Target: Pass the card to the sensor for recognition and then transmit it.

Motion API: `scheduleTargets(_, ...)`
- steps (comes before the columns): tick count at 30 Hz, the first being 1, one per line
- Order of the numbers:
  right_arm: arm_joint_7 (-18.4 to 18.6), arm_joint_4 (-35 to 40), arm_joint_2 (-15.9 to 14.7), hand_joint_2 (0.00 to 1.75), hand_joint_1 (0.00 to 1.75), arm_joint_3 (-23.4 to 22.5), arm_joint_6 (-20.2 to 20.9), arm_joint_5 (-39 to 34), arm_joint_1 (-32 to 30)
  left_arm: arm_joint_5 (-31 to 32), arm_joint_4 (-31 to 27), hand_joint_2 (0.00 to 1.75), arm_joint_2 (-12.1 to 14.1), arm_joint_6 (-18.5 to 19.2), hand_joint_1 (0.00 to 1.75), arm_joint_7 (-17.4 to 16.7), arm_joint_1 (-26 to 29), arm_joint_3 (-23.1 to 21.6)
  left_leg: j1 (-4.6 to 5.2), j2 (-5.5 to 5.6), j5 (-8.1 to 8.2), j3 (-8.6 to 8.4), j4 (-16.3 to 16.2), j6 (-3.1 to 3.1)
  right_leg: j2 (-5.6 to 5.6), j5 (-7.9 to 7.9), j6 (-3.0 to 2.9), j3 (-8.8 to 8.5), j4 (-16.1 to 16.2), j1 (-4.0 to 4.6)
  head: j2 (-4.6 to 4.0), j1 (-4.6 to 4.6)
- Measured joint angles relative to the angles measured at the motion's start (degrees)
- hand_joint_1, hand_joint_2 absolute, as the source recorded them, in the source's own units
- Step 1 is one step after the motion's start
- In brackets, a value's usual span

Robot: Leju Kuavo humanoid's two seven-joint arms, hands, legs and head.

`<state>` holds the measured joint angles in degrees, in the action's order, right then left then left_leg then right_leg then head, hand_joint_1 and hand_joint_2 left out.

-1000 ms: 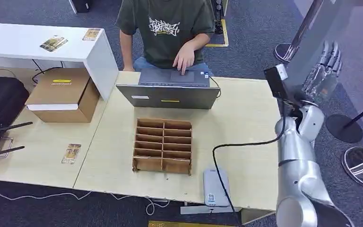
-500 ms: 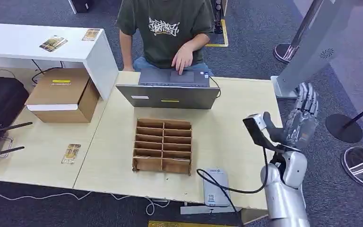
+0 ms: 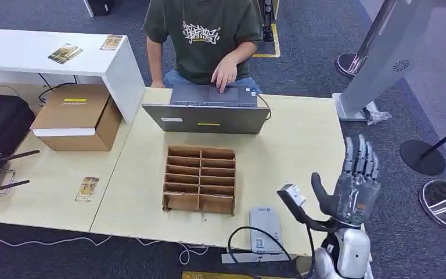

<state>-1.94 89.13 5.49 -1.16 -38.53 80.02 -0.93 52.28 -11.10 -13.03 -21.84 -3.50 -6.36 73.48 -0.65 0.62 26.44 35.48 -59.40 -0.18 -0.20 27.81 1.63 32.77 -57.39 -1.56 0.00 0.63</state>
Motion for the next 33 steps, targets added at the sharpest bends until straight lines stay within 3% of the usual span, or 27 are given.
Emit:
scheduleTargets(9,3.34,3.93,0.02,1.75,0.0,3.56,0.0,3.55,-4.19,-0.94,0.0,0.0,-0.7,-0.63,0.0,-0.02,-0.04,1.42,0.0,0.01,0.01,-0.01,0.0,0.01,-0.03,0.02,0.01,-0.01,0.0,-0.01,0.0,0.0)
scheduleTargets(15,8.48,9.62,0.63,1.75,0.0,6.58,0.48,5.53,-10.1,-1.51,0.0,0.0,-1.11,-0.81,0.0,0.06,-0.03,1.51,0.0,0.02,0.07,0.0,0.0,0.02,-0.03,0.06,0.04,-0.02,0.01,-0.01,0.0,0.02)
scheduleTargets(29,9.13,13.04,0.66,1.75,0.0,8.48,0.68,5.57,-13.07,-1.59,0.0,0.0,-1.14,-0.79,0.0,0.06,-0.06,1.51,0.0,0.0,0.12,-0.01,0.01,-0.02,0.01,0.1,0.03,-0.02,0.01,-0.01,0.0,-0.02)
scheduleTargets(30,8.27,15.36,0.68,1.75,0.0,8.7,1.61,5.57,-14.87,-1.68,0.0,0.0,-1.14,-0.48,0.0,0.07,-0.02,1.51,0.0,0.01,0.12,-0.02,0.0,-0.02,-0.03,0.1,0.04,-0.04,0.01,-0.01,0.0,0.0)
scheduleTargets(33,-0.42,18.81,2.42,1.75,0.0,7.59,3.08,5.57,-17.61,-2.01,0.0,0.0,-1.22,-0.28,0.0,0.11,-0.03,1.53,0.0,0.01,0.17,-0.03,0.0,-0.02,0.0,0.14,0.01,-0.02,0.01,-0.01,0.0,0.0)
